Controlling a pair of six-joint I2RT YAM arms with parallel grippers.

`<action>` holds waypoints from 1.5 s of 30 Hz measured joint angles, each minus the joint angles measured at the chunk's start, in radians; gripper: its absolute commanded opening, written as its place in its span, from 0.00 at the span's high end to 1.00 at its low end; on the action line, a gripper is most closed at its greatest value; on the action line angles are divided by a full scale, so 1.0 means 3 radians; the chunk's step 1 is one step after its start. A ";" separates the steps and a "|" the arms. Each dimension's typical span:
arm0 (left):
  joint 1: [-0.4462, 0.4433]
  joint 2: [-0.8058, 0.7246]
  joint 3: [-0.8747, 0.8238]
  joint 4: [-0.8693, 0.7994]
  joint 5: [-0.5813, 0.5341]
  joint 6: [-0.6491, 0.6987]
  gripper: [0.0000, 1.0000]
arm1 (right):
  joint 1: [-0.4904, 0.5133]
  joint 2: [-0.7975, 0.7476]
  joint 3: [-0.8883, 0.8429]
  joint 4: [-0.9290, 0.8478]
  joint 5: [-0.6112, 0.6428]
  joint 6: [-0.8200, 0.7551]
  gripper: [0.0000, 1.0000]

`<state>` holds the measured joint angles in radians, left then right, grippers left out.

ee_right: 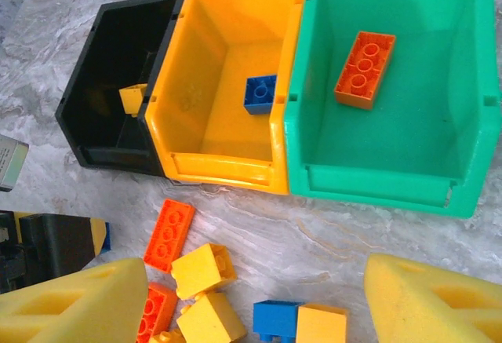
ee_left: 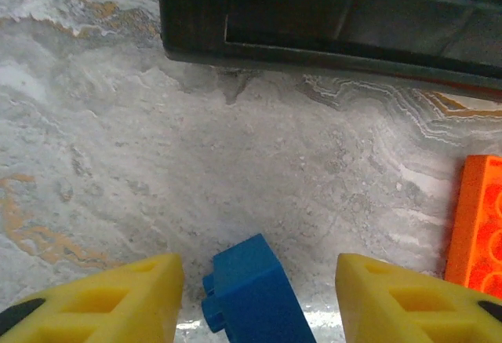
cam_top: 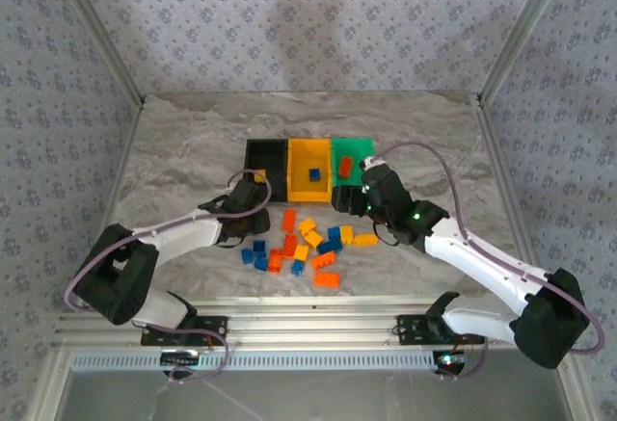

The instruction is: Sort the legos into containers by color

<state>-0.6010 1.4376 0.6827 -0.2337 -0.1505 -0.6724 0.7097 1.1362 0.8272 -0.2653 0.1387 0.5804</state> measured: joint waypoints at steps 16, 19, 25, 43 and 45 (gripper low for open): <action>0.0018 -0.0160 -0.0242 0.0011 0.0027 -0.0066 0.86 | -0.0149 -0.0123 -0.0144 0.0003 0.0014 0.0042 0.25; 0.0018 -0.0295 -0.0242 -0.0085 0.0027 -0.0065 0.89 | -0.0170 -0.0123 -0.0156 0.0003 0.0014 0.0050 0.25; -0.0060 -0.0497 0.0029 -0.0417 0.0024 -0.0057 0.90 | -0.0207 -0.0205 -0.0233 0.0003 0.0014 0.0075 0.25; -0.0448 0.1476 0.2560 -0.0566 -0.0114 0.0247 0.89 | -0.0484 -0.0599 -0.0585 -0.0081 0.0013 0.0253 0.25; -0.0448 0.1652 0.2720 -0.0613 -0.0134 0.0271 0.83 | -0.0492 -0.0629 -0.0600 -0.0103 0.0013 0.0267 0.25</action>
<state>-0.7353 1.9331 1.4986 -0.4175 -0.1905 -0.5911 0.5621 0.9474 0.6472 -0.2962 0.1425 0.6605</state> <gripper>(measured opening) 0.246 0.754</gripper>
